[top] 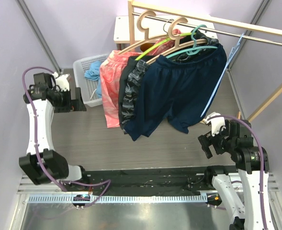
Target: Place the shorts on the hanger
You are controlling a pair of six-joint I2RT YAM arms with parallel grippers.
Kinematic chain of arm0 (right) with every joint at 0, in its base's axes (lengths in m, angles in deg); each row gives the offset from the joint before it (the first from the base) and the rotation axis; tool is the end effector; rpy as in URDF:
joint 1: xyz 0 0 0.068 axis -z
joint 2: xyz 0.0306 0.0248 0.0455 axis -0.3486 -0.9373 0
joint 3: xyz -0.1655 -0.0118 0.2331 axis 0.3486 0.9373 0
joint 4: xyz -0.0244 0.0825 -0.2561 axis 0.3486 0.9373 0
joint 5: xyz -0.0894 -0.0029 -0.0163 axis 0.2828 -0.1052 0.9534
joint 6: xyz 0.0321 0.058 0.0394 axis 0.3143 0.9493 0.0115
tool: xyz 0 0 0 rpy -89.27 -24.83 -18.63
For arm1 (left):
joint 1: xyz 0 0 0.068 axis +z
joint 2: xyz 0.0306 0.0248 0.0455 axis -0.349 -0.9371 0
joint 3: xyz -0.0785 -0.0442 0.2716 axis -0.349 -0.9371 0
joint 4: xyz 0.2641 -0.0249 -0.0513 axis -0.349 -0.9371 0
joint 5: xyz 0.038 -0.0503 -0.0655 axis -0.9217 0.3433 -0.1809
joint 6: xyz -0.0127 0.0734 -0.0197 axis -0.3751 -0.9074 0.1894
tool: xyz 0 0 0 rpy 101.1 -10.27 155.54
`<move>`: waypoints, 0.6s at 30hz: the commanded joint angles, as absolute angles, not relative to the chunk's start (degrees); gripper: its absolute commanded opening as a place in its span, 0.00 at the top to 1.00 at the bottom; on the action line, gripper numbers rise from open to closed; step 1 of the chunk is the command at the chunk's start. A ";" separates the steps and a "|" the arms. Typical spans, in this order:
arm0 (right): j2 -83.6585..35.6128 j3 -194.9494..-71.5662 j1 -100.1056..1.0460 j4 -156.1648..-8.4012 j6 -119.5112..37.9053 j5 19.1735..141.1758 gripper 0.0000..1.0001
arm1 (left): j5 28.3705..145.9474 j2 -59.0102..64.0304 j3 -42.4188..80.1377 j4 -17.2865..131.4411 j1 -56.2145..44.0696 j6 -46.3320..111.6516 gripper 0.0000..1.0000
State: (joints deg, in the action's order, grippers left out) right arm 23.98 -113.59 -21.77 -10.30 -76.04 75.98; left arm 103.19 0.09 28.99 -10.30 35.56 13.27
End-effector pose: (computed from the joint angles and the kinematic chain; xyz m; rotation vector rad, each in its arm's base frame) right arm 0.0873 0.0157 0.3139 -0.7087 2.3074 0.0360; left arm 0.2730 0.0460 0.3479 -0.0201 2.5380 -0.4033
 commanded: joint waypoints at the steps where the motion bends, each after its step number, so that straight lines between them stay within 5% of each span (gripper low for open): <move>1: 25.24 -113.70 -21.63 -17.13 -66.55 83.48 0.00 | 98.41 -3.47 34.22 -12.70 35.54 17.48 0.00; 5: 24.46 -112.82 -21.63 -16.96 -65.90 84.91 0.00 | 105.09 -3.99 34.49 -8.59 34.24 18.52 0.00; 18: 19.45 -113.78 -21.63 -18.36 -68.09 83.95 0.00 | 98.06 -34.04 60.65 2.75 25.62 27.94 0.00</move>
State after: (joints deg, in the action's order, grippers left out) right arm 19.52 -112.98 -21.77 -15.29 -67.58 83.46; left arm 100.87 -27.73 53.91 -3.81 26.89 25.29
